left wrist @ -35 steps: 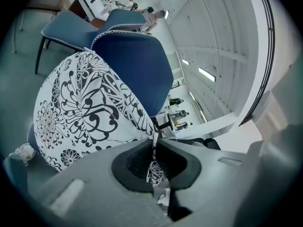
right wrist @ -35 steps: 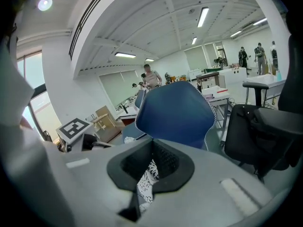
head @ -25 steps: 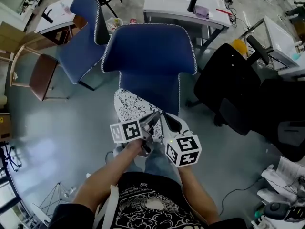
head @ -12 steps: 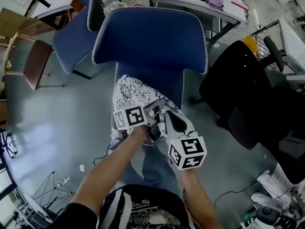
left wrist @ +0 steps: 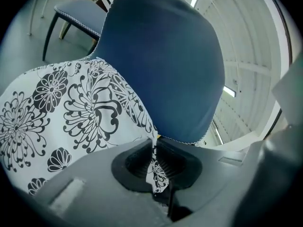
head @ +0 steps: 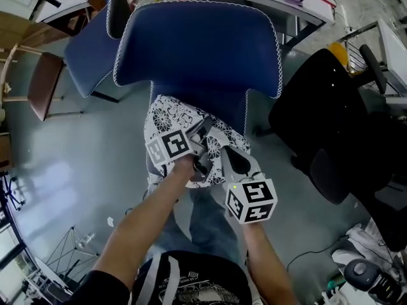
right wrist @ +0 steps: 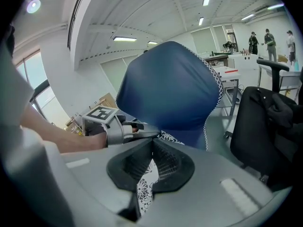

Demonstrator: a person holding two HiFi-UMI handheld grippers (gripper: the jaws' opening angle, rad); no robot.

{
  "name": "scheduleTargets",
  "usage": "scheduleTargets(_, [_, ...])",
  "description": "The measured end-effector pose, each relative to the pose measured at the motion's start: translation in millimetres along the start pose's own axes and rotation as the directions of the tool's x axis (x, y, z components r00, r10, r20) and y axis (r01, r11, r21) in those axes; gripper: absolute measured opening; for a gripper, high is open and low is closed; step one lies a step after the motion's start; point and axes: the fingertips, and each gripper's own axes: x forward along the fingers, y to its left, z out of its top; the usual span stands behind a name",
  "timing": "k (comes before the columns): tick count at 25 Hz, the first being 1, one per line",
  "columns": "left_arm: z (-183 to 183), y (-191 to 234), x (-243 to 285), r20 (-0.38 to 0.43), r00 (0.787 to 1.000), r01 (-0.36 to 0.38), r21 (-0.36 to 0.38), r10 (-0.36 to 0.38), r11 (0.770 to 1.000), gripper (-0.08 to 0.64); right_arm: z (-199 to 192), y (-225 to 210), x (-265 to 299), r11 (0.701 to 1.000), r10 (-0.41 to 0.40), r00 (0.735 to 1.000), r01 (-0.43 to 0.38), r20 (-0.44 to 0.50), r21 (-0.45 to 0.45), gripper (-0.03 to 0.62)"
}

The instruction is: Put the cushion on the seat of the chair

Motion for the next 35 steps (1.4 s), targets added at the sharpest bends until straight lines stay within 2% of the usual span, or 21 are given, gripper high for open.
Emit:
scheduleTargets(5, [4.5,0.9,2.3,0.003,1.0,0.016,-0.022,-0.016,1.0,0.047,0.4,1.7,4.7,1.0,0.003,1.0,-0.003,-0.003,0.001,-0.004])
scheduleTargets(8, [5.3,-2.3,2.1,0.0,0.999,0.033,-0.034,-0.033,0.999,0.118,2.8,2.9,5.1,1.0,0.004,1.0,-0.004,0.0,0.004,-0.003])
scheduleTargets(15, [18.8,-21.2,-14.3,0.003,0.999,0.051,0.007,-0.051,0.999,0.115,18.8,14.6,3.2,1.0,-0.001,1.0,0.001,0.026,0.007,-0.003])
scheduleTargets(19, [20.0,-49.8,-34.1,-0.015,0.997,0.077,0.115,-0.076,0.99,0.079,32.5,21.0,-2.6,1.0,-0.007,0.998,0.006,0.055,0.014,-0.004])
scheduleTargets(24, [25.9,-90.1,-73.1,-0.011,0.994,0.109,0.227,-0.109,0.968,0.077,59.3,43.9,-15.5,1.0,-0.003,0.994,0.004,0.106,-0.007,-0.004])
scheduleTargets(30, [39.2,-129.9,-121.2,0.018,0.993,0.098,0.398,-0.115,0.912,0.056,86.7,80.1,-32.2,1.0,0.025,0.988,-0.022,0.152,-0.022,-0.005])
scheduleTargets(35, [51.9,-153.4,-158.5,0.06,0.992,0.065,0.481,-0.106,0.874,0.021,115.6,111.4,-43.0,0.997,0.05,0.978,-0.035,0.204,-0.073,-0.005])
